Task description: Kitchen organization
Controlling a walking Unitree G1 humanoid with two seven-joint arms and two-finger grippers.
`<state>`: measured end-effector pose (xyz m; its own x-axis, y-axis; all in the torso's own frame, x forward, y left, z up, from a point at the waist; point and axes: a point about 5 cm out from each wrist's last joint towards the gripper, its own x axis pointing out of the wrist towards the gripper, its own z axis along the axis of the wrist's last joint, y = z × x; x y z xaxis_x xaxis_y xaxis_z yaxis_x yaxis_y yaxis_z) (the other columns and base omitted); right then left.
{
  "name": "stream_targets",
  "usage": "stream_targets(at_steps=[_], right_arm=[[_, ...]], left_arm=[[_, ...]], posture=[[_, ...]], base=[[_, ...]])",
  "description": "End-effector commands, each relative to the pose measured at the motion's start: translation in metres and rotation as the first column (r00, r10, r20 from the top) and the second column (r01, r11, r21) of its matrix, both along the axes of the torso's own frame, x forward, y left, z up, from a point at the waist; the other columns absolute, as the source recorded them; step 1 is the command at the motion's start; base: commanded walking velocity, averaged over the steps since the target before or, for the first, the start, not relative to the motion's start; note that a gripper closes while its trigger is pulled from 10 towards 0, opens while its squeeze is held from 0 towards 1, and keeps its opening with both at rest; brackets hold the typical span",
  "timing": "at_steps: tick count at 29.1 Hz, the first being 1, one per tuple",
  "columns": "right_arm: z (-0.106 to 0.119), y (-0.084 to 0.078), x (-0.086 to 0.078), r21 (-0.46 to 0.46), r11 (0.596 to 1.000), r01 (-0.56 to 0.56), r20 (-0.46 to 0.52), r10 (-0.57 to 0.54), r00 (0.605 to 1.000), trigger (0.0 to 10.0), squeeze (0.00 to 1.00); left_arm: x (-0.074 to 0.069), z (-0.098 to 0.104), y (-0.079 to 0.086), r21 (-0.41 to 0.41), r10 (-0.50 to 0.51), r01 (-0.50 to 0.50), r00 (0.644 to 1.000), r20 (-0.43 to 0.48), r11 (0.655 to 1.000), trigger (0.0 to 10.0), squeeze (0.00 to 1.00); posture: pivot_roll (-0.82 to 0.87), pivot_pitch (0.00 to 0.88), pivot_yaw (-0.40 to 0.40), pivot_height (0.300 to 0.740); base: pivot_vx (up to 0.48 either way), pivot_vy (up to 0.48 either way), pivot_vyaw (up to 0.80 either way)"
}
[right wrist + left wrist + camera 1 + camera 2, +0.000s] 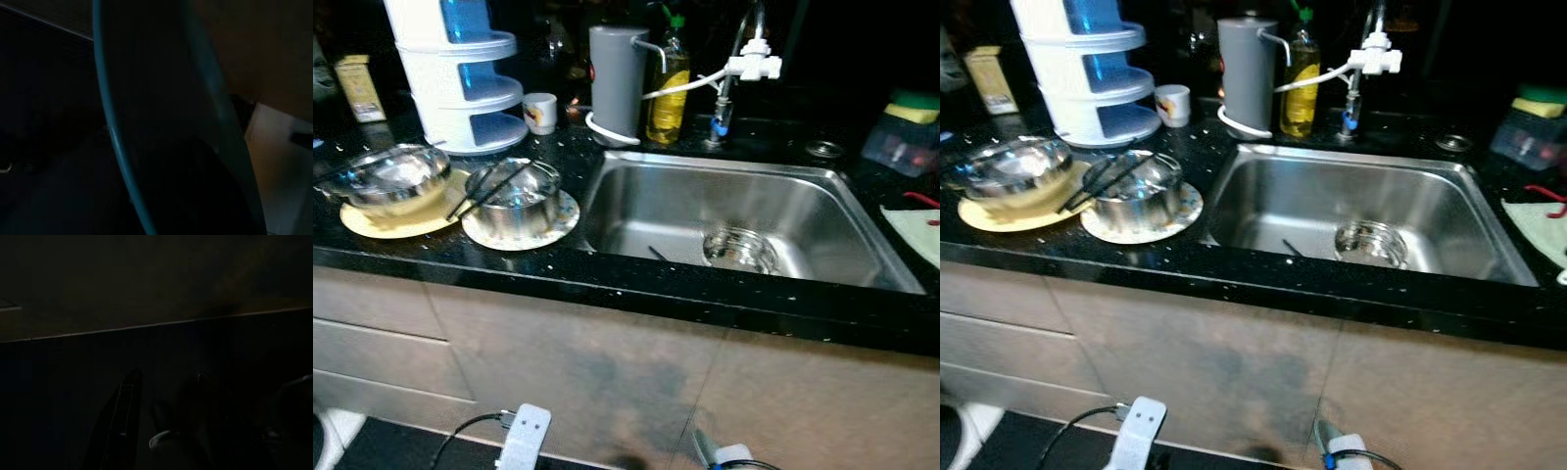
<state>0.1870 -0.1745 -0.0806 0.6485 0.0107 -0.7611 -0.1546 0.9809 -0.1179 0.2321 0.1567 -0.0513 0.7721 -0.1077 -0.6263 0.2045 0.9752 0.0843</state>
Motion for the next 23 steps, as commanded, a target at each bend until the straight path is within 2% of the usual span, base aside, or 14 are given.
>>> stream_targets(at_steps=[1, 15, 18, 23], right_arm=[[0.0001, -0.0048, -0.0004, -0.014, 1.0, 0.001, -0.005, -0.001, 1.0, 10.0, 0.0], [0.0001, -0.0047, -0.0003, -0.015, 1.0, 0.0, -0.005, 0.0, 1.0, 10.0, 0.0], [0.0, -0.0053, -0.0007, -0.015, 1.0, 0.0, -0.007, 0.0, 1.0, 10.0, 0.0], [0.0, -0.0054, -0.0006, -0.015, 1.0, -0.002, -0.008, 0.002, 1.0, 10.0, 0.0]], left_arm=[[-0.006, -0.0046, 0.0007, -0.007, 0.006, -0.006, 1.0, -0.029, 1.0, 10.0, 0.0], [-0.0066, -0.005, 0.0, -0.014, 0.01, -0.01, 1.0, -0.03, 1.0, 10.0, 0.0], [-0.002, -0.0014, 0.003, -0.094, 0.112, -0.113, 0.994, -0.013, 0.989, 10.0, 0.0], [-0.0006, 0.0004, 0.0035, -0.094, 0.097, -0.096, 0.995, 0.008, 0.991, 10.0, 0.0]], posture=[[-0.07, 0.112, -0.041, 0.74], [-0.07, 0.109, -0.039, 0.74], [-0.07, 0.108, -0.039, 0.74], [-0.07, 0.107, -0.039, 0.74]], base=[[0.0, -0.285, 0.0], [0.0, -0.281, 0.0], [0.0, 0.276, 0.0], [0.0, 0.48, 0.0]])
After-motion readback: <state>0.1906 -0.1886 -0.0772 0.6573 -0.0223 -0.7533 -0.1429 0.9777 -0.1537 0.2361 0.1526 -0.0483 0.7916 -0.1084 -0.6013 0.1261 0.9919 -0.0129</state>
